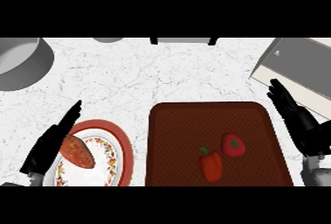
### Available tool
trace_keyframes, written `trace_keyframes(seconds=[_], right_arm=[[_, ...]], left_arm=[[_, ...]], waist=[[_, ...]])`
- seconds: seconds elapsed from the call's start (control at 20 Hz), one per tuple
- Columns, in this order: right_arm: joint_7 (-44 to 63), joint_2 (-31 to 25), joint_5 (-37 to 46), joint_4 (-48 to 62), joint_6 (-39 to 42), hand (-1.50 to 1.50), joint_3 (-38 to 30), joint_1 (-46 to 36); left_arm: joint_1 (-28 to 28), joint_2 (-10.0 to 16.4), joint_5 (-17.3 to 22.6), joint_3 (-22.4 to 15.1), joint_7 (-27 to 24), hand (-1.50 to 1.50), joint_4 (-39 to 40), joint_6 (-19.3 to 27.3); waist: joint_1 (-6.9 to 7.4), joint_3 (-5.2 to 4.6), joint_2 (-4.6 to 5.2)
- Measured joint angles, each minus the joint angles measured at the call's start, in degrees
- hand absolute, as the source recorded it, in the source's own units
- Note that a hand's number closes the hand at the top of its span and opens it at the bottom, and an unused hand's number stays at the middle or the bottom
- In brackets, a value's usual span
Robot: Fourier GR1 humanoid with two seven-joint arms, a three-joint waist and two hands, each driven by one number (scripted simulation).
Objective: Pick the tomato from the tray and place it in the tiered shelf
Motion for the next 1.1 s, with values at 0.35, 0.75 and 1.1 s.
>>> trace_keyframes(seconds=[0.35, 0.75, 1.1], right_arm=[[3.13, 3.67, -6.90, -2.30, -3.66, 1.50, -7.00, -1.48], [-3.80, 5.20, 7.99, 3.51, -23.34, -1.50, -12.50, 4.87], [-18.23, 10.92, 1.67, 2.36, -22.37, -1.50, -16.73, 9.72]], left_arm=[[-4.84, -7.00, -0.44, 1.76, -3.40, 0.00, 1.60, 2.83], [-7.06, -10.32, 0.35, 2.15, -4.45, 0.00, 1.87, 3.83], [-8.50, -13.73, -1.18, 2.01, -6.57, 0.00, 5.66, 3.53]], waist=[[-1.27, 1.59, -0.18], [-1.87, 1.30, 0.42], [-1.06, 1.34, 0.18]])
